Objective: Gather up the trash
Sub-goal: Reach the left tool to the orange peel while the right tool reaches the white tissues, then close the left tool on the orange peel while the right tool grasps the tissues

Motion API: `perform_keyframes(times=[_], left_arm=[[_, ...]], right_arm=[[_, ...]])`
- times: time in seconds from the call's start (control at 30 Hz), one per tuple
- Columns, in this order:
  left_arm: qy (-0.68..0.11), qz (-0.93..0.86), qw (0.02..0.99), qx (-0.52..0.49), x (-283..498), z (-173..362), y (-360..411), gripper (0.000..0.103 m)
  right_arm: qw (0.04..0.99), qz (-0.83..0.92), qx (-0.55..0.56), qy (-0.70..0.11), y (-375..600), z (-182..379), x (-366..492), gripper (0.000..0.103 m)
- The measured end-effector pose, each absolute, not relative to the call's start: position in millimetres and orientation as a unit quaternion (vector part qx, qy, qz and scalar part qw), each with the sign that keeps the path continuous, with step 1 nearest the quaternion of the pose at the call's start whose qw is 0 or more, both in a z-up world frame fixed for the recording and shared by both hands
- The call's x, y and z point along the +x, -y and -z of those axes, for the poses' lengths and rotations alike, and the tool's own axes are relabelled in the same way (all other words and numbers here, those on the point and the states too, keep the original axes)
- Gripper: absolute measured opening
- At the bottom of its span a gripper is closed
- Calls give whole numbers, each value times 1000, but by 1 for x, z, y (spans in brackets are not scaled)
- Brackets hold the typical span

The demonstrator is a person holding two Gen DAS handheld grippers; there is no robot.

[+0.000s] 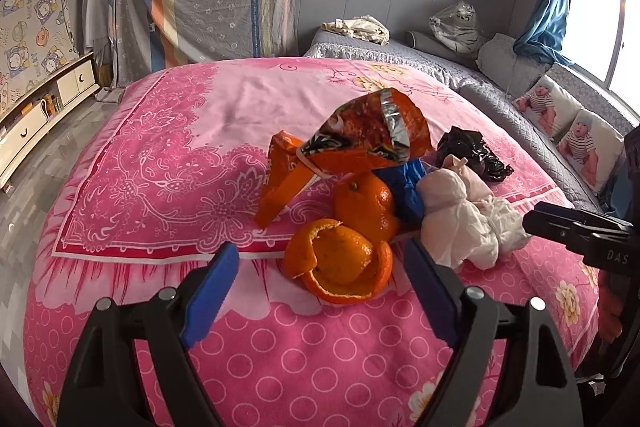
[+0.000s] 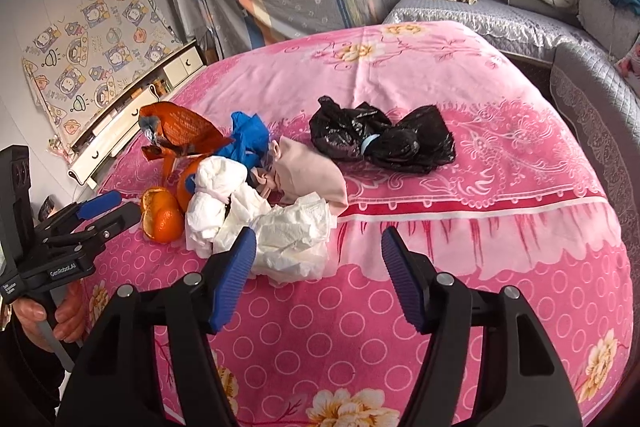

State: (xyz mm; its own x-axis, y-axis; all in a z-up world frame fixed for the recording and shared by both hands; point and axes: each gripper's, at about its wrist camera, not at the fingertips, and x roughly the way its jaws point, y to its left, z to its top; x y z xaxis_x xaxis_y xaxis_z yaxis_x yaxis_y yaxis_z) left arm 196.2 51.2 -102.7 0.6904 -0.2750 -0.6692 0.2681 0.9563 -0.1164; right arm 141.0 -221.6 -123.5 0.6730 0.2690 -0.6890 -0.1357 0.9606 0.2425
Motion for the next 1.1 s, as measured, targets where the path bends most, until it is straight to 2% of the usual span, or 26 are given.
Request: perform_keyframes(times=[0.3,0.57,0.73,0.93,1.1], left_arm=[[-375,162,913,-17,204,109,-46,75],[-401,178,898,-31,217,118,-43,62],[-409,179,893,-49,223,124,-46,59],[-404,172,897,-48,220,122,-44,49],[-398,166,901,-34,216,120,-39,44]], right_arm=[[894,-131,114,-413,226,136,154,58],[884,-149,121,-427,223,141,169,54],[877,-164,126,-433,219,142,173,44],[876,-174,117,-434,209,139,172,34],[877,-174,113,-434,207,138,170,26]])
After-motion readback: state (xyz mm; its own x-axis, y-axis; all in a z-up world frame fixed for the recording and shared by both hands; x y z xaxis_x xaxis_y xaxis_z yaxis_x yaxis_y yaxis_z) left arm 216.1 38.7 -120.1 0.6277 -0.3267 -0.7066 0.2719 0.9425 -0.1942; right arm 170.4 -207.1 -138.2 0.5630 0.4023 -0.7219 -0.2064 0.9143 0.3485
